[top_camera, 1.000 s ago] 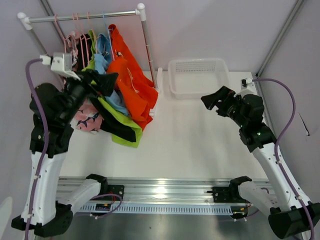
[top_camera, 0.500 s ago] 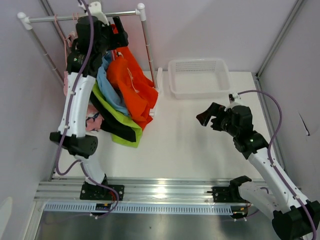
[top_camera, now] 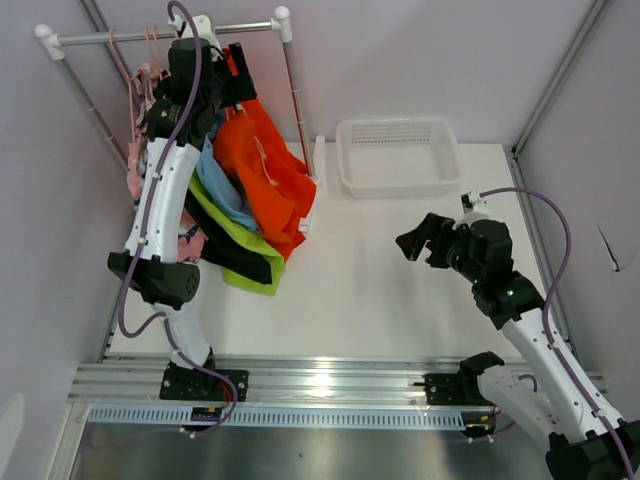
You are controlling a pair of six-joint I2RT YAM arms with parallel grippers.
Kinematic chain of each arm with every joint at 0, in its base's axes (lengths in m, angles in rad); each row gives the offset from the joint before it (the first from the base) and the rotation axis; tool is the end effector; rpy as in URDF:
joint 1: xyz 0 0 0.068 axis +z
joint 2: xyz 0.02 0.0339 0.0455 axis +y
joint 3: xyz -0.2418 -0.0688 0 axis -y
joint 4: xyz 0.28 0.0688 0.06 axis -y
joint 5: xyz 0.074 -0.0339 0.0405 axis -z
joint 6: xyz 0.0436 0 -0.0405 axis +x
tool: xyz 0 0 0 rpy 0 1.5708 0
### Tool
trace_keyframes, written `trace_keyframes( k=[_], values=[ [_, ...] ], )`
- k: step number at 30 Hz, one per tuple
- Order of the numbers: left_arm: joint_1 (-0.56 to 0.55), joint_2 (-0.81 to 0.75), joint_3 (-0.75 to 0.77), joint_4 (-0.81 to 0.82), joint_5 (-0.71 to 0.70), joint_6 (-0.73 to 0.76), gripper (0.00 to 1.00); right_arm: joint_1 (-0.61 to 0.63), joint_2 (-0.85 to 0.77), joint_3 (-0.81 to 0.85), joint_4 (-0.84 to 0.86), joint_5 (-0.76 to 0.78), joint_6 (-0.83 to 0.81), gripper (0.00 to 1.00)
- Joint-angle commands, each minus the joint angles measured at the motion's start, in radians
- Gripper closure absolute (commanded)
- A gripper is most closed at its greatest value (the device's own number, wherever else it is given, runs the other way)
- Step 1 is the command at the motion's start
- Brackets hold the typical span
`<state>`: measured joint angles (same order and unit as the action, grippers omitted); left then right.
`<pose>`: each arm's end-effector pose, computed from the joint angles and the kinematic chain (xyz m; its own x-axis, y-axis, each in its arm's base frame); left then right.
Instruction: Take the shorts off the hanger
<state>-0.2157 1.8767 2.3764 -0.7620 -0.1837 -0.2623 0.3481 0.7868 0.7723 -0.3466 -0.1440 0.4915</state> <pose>0.4146 -0.0827 0.5006 -0.2545 -0.2052 -0.9450 -0.0289 0.9784 -0.2047 0.2232 0.0876 0.2993 -0.5117 0.3112 -0.8008 -0.2521 0.8367 0.4862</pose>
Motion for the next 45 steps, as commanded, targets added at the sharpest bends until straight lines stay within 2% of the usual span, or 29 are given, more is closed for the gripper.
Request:
trace_keyframes(
  k=[1,8,17,20,22,23,25,26,32,36,40,41,45],
  values=[
    [0.016,-0.007,-0.006,0.056,-0.026,-0.006,0.14,0.006,0.017,0.002,0.006,-0.016,-0.022,0.01],
    [0.041,0.036,-0.006,0.089,-0.010,-0.011,0.16,0.006,0.022,-0.002,0.000,0.000,-0.028,0.01],
    [0.049,0.108,0.040,0.125,0.020,-0.020,0.31,0.006,0.023,-0.010,-0.015,0.007,-0.013,0.01],
    [0.052,0.117,0.043,0.139,0.021,-0.028,0.50,0.005,0.014,-0.013,-0.028,0.017,-0.014,0.01],
    [0.055,0.124,0.053,0.136,0.015,-0.035,0.59,0.005,0.006,-0.015,-0.035,0.020,-0.011,0.01],
    [0.056,0.125,0.056,0.133,0.010,-0.040,0.71,0.005,0.005,-0.016,-0.037,0.018,-0.008,0.01],
    [0.058,0.121,0.058,0.133,0.007,-0.048,0.84,0.005,0.000,-0.022,-0.034,0.014,0.002,0.01],
    [0.058,0.113,0.060,0.133,0.003,-0.051,0.99,0.005,-0.003,-0.025,-0.032,0.009,0.007,0.01],
    [0.058,0.070,0.093,0.109,0.024,-0.038,1.00,0.008,-0.008,-0.036,-0.015,-0.005,0.010,0.02],
    [0.053,0.001,0.125,0.087,0.042,-0.031,1.00,0.035,0.000,0.027,0.001,-0.005,-0.027,0.02],
    [0.045,-0.082,0.127,0.076,0.061,-0.041,1.00,0.138,0.081,0.215,-0.006,0.053,-0.070,0.01],
    [0.044,-0.096,0.124,0.075,0.066,-0.045,1.00,0.167,0.133,0.320,-0.021,0.072,-0.085,0.01],
    [0.036,-0.145,0.122,0.044,0.098,-0.061,1.00,0.359,0.283,0.591,-0.038,0.215,-0.128,0.01]
  ],
)
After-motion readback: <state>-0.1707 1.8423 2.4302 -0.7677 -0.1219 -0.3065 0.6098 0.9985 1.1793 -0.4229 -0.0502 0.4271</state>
